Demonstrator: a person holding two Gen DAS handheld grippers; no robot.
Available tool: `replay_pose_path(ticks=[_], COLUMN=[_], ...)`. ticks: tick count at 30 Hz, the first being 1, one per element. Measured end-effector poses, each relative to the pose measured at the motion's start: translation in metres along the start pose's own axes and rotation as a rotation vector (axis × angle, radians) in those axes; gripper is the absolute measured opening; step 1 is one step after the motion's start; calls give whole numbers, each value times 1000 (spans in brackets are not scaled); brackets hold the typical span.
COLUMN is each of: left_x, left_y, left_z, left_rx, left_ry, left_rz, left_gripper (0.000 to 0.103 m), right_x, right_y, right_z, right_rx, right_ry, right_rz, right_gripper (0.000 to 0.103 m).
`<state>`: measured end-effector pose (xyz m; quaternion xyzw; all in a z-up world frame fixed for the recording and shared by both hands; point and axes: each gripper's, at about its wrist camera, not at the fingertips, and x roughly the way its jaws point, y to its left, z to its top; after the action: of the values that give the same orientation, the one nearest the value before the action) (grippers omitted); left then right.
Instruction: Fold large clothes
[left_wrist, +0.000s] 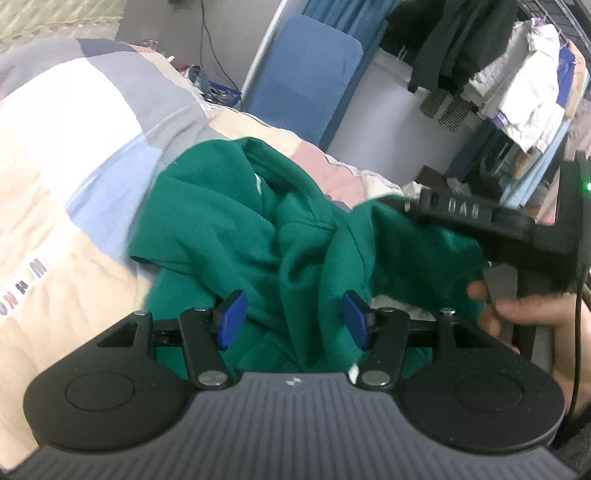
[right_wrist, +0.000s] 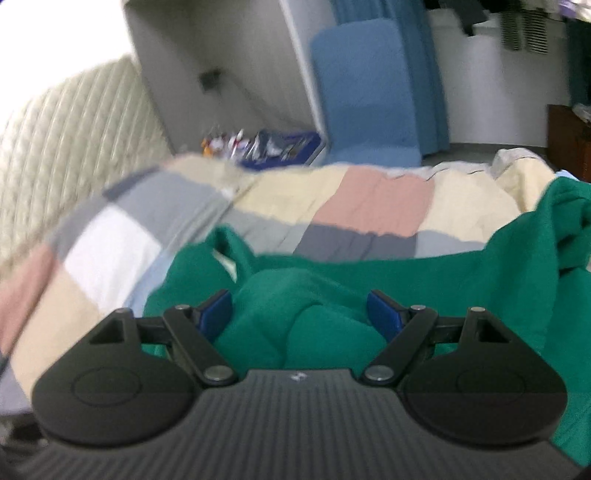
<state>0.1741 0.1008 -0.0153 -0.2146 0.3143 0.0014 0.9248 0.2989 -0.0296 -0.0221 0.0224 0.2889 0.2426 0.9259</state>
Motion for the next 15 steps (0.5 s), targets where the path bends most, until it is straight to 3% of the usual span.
replay_pose_path(ticks=[1, 2, 3, 4, 5, 8, 15], left_x=[0, 0, 0, 0, 0, 0, -4], left_y=[3, 6, 9, 12, 15, 18, 19], left_z=[1, 2, 3, 4, 5, 6, 9], left_rx=[-7, -19, -34, -49, -64, -68, -93], left_ry=[-6, -9, -9, -10, -11, -26, -65], left_rz=[2, 7, 10, 11, 10, 19, 30], left_gripper=[63, 63, 63, 63, 63, 63, 63], right_x=[2, 2, 1, 1, -1, -21, -92], right_y=[3, 6, 9, 12, 16, 27, 32], right_z=[-2, -3, -5, -5, -5, -6, -3], right_rx=[-20, -47, -71, -104, -138, -237, -280], right_ry=[18, 36, 50, 67, 79, 74, 7], right_rz=[-3, -12, -21, -28, -35, -24, 71], right_gripper=[81, 72, 50, 38, 16, 11, 10])
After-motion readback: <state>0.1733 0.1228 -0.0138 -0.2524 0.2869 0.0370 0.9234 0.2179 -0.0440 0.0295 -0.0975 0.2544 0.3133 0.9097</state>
